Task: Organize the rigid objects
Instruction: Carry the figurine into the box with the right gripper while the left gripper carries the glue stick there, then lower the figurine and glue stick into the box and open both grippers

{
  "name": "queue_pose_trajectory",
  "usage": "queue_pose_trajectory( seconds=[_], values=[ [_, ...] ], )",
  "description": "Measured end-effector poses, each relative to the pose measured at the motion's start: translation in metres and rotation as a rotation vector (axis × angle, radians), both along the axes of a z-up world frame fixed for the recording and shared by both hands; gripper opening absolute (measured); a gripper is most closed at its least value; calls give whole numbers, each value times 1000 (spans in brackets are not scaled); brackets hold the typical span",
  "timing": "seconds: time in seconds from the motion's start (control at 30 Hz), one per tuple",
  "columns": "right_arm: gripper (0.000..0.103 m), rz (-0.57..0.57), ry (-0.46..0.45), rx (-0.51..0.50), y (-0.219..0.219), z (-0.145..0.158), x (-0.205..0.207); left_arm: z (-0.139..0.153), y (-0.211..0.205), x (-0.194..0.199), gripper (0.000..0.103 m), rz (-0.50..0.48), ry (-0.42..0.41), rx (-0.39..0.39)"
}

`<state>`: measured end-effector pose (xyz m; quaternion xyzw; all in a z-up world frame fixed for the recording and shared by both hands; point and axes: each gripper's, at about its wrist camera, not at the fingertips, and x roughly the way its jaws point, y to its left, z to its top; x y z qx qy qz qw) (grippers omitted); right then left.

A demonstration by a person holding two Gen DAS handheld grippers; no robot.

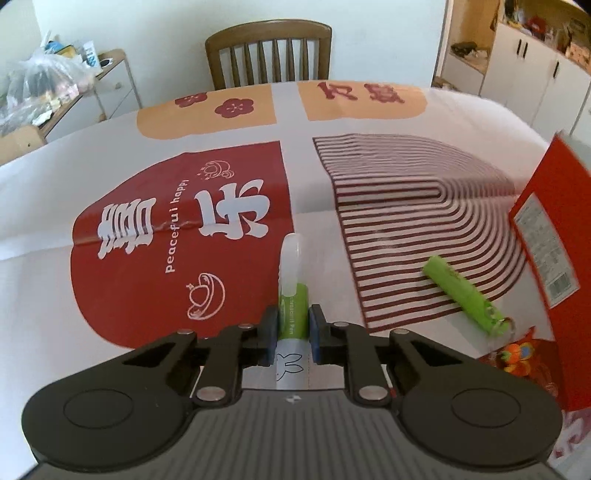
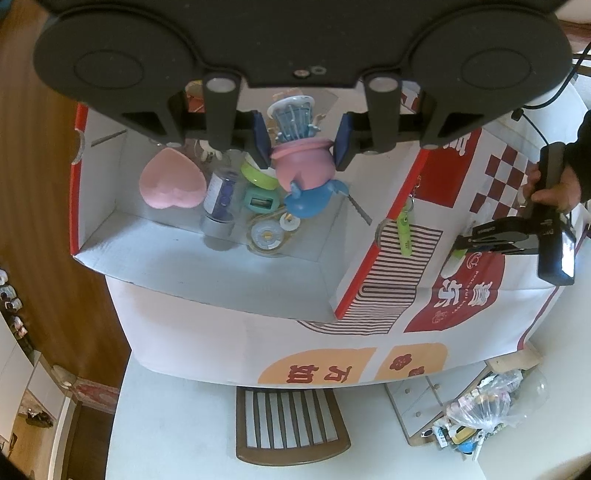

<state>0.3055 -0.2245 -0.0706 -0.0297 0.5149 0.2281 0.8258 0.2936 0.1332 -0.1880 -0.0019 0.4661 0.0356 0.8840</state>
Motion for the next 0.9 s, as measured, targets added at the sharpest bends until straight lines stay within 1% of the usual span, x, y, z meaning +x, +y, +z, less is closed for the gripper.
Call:
queue_pose_trajectory(
  seconds=[0.27,0.47,0.67,0.8,0.9],
  values=[
    [35,11,-7,9,-26,-1,3,41,-22,-28,17,23,-26,-66],
    [35,38,-4,2,-49,-8,10,77,-58,-46,17,9,-58,-116],
    [35,72,19,-10,-72,-25,14,107,-117,-48,17,-58,-94,-159],
    [35,106,26,-29,-84,-34,13,118,-162,-36,17,-126,-102,-174],
    [35,133,27,-42,-89,-38,10,119,-197,-22,17,-174,-104,-159]
  ],
)
